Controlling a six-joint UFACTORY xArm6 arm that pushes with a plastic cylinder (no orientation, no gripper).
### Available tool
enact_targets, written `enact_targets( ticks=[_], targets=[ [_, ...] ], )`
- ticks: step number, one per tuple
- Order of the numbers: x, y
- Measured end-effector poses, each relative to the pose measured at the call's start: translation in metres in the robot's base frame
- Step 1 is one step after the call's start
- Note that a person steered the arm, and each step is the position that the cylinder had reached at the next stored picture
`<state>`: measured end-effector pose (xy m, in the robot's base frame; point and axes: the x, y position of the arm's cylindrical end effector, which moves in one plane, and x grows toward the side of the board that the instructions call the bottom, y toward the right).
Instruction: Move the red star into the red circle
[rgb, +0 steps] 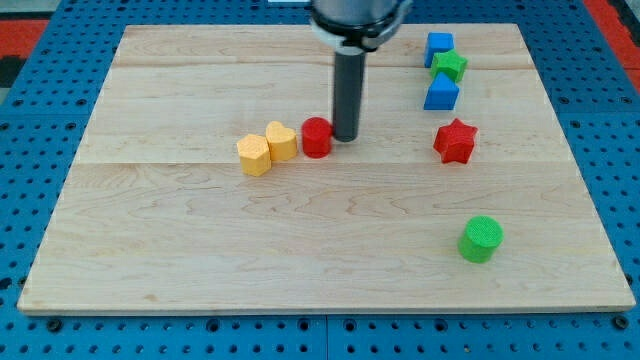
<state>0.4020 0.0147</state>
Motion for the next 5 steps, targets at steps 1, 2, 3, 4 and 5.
enact_targets(
  ticks=[1, 2, 3, 4, 5],
  targets=[
    [0.003, -0.019],
    [-0.014, 0.012],
    [-0.031, 0.060],
    [-0.029, 0.117],
    [-0.012, 0.133]
  ],
)
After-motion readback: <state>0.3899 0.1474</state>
